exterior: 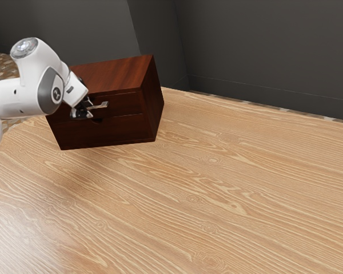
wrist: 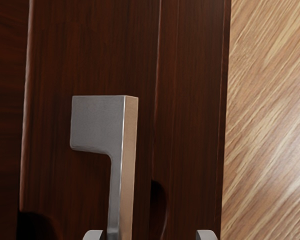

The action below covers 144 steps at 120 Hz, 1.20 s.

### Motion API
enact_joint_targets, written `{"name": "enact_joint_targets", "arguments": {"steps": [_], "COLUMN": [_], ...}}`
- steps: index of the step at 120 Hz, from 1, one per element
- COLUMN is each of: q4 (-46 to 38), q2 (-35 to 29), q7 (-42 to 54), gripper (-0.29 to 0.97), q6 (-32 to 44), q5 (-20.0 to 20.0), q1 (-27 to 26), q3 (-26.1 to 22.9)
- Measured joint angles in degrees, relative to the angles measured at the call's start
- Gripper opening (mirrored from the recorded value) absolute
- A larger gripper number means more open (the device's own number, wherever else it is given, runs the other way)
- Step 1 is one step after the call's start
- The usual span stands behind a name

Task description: Pull the drawer handle with one arm to open the drawer

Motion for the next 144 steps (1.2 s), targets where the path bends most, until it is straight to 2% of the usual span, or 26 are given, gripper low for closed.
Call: {"name": "enact_joint_targets", "arguments": {"steps": [52, 144], "q4": [-1.4, -17.47], "q2": [-0.82, -14.81], "q7": [-0.2, 0.14], "gripper": [0.07, 0.06], "q6": [0.16, -1.71], "q5": [-0.08, 0.29], "q1": [-0.08, -2.17], "q3": [0.02, -0.1]}}
